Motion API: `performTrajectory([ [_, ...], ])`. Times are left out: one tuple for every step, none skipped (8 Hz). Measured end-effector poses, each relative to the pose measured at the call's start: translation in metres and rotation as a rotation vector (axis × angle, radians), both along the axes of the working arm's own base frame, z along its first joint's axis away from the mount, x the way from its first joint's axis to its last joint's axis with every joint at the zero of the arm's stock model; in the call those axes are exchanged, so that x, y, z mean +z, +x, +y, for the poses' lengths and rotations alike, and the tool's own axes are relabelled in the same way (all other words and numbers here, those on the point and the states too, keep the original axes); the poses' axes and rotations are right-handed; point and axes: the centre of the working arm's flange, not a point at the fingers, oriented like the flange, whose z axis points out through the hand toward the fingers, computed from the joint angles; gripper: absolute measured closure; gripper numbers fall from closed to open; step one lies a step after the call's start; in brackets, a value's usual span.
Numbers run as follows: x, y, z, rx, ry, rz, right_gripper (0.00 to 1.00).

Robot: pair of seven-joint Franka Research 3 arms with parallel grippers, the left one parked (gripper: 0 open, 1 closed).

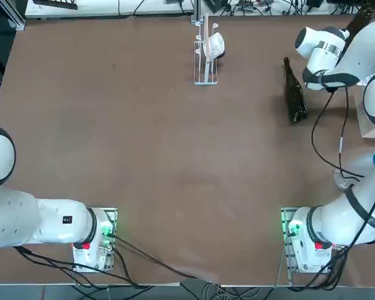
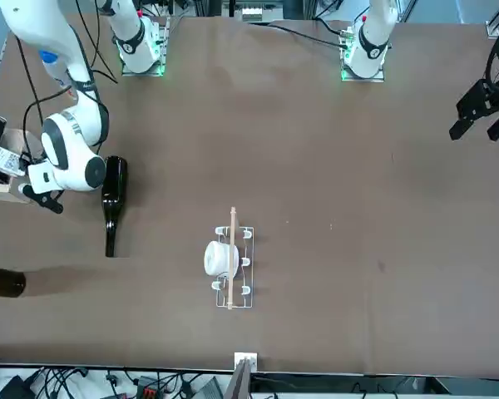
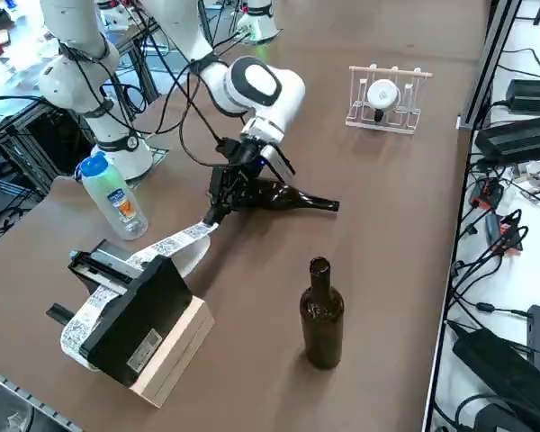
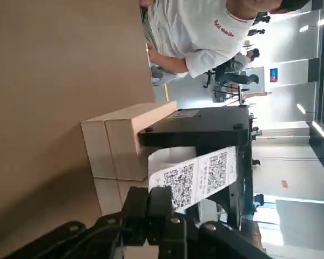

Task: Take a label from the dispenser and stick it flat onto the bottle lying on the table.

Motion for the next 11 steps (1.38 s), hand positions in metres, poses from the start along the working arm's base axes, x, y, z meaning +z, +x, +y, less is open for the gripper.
performTrajectory([
  [-0.003, 0.000, 0.001, 0.001, 0.009, -0.004, 0.99],
  [-0.005, 0.001, 0.002, 0.005, 0.015, -0.006, 0.99],
  [-0.007, 0.001, 0.003, 0.007, 0.018, -0.006, 0.99],
  [-0.009, 0.001, 0.004, 0.011, 0.021, -0.005, 0.99],
  [-0.011, 0.002, 0.005, 0.016, 0.028, -0.005, 0.99],
  [-0.012, 0.002, 0.007, 0.016, 0.036, -0.008, 0.99],
  [-0.012, 0.003, 0.009, 0.012, 0.046, -0.014, 0.99],
  [-0.011, 0.005, 0.014, 0.014, 0.055, -0.021, 0.99],
  [-0.011, 0.007, 0.019, 0.014, 0.064, -0.024, 0.99],
  [-0.015, 0.009, 0.025, 0.015, 0.075, -0.034, 0.99],
  [-0.020, 0.012, 0.031, 0.021, 0.084, -0.045, 0.99],
])
